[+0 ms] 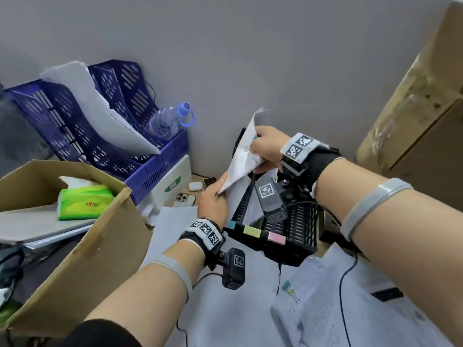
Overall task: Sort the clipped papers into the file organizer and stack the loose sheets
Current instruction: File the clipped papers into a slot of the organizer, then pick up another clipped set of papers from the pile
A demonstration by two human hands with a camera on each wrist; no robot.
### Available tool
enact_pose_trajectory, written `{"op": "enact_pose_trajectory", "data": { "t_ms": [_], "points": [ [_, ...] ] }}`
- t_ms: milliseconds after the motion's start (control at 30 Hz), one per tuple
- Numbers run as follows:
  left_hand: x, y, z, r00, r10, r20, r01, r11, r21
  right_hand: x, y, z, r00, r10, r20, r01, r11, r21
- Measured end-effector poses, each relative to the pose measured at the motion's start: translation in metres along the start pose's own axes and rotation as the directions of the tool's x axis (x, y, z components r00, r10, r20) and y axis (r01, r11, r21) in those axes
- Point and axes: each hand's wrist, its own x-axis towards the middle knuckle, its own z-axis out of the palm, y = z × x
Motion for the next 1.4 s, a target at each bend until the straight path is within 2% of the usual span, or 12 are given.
{"op": "enact_pose_trajectory", "data": {
  "t_ms": [67, 233, 500, 567, 700, 767, 867, 933, 1033, 1200, 1267, 1400],
  "points": [
    [0.008, -0.009, 0.005, 0.996, -0.082, 0.030, 0.083, 0.997, -0.010, 0.004, 0.010, 0.001, 1.000, -0.019, -0.009, 0.019, 1.000, -0.018],
    [0.026, -0.036, 0.014, 0.974, -0.187, 0.130, 0.155, 0.963, 0.221, 0.017, 0.032, 0.003, 0.998, -0.062, -0.020, 0.061, 0.997, -0.039],
    [0.033, -0.048, 0.026, 0.924, -0.229, 0.305, 0.104, 0.921, 0.375, 0.032, 0.054, 0.014, 0.996, 0.002, -0.090, -0.015, 0.989, -0.145],
    [0.034, -0.048, 0.029, 0.907, -0.262, 0.330, 0.122, 0.913, 0.390, 0.034, 0.060, 0.019, 0.997, 0.051, -0.062, -0.056, 0.996, -0.076],
    [0.031, -0.050, 0.033, 0.877, -0.374, 0.302, 0.229, 0.878, 0.421, 0.025, 0.070, 0.022, 0.985, 0.153, 0.076, -0.164, 0.971, 0.176],
    [0.025, -0.054, 0.035, 0.866, -0.424, 0.266, 0.284, 0.854, 0.435, 0.017, 0.080, 0.017, 0.980, 0.163, 0.112, -0.181, 0.966, 0.185],
    [0.013, -0.059, 0.042, 0.897, -0.403, 0.180, 0.287, 0.843, 0.455, 0.002, 0.105, 0.007, 0.973, 0.196, 0.121, -0.215, 0.963, 0.164],
    [0.001, -0.059, 0.054, 0.880, -0.424, 0.216, 0.304, 0.851, 0.428, -0.009, 0.129, 0.000, 0.963, 0.243, 0.113, -0.259, 0.951, 0.166],
    [-0.029, -0.062, 0.083, 0.740, -0.543, 0.397, 0.481, 0.839, 0.253, -0.032, 0.175, -0.009, 0.939, 0.337, 0.072, -0.344, 0.919, 0.191],
    [-0.095, -0.068, 0.127, 0.367, -0.610, 0.703, 0.498, 0.767, 0.405, -0.083, 0.273, -0.029, 0.845, 0.533, 0.035, -0.528, 0.823, 0.209],
    [-0.117, -0.076, 0.142, 0.338, -0.600, 0.725, 0.379, 0.792, 0.479, -0.109, 0.309, -0.037, 0.787, 0.617, 0.001, -0.601, 0.766, 0.227],
    [-0.154, -0.087, 0.173, 0.408, -0.577, 0.707, 0.145, 0.806, 0.574, -0.167, 0.374, -0.048, 0.663, 0.747, -0.036, -0.709, 0.643, 0.290]
  ]
}}
